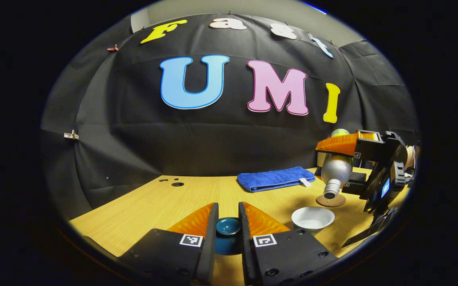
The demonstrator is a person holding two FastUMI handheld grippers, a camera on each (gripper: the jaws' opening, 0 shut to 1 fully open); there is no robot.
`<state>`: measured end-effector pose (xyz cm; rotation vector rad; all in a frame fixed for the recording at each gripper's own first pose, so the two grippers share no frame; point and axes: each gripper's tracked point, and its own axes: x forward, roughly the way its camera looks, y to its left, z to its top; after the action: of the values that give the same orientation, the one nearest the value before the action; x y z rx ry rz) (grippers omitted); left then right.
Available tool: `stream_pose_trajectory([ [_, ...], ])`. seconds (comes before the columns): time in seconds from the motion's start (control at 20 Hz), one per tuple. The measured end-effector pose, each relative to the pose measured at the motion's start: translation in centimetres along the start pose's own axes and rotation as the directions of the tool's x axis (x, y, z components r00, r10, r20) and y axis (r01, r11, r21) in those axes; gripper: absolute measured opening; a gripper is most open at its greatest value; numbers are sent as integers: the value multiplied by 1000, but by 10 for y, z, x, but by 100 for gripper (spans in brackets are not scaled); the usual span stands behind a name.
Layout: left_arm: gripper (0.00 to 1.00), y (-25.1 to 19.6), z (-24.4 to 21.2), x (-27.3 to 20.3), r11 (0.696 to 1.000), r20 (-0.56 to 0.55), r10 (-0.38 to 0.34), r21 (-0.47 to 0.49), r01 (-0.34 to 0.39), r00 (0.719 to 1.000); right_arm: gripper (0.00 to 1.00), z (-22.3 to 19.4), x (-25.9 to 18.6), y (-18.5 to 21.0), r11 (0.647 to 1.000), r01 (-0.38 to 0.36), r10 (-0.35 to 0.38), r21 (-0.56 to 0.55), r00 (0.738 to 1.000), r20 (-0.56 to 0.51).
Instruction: Open the teacup lid with one hand, grasp the water bottle and pour water into the teacup with the other hand; after pouring, place the water bottle on the coaster and then close the teacup lid.
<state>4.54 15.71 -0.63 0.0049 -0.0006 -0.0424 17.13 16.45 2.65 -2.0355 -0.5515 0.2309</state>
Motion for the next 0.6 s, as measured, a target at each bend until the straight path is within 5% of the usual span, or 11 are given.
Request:
stream_pose_trajectory([
  [0.6,32,0,-1,1,1000,0,0,0,0,1000,79,1,0,1,1000,-2,2,-3,1000,-2],
])
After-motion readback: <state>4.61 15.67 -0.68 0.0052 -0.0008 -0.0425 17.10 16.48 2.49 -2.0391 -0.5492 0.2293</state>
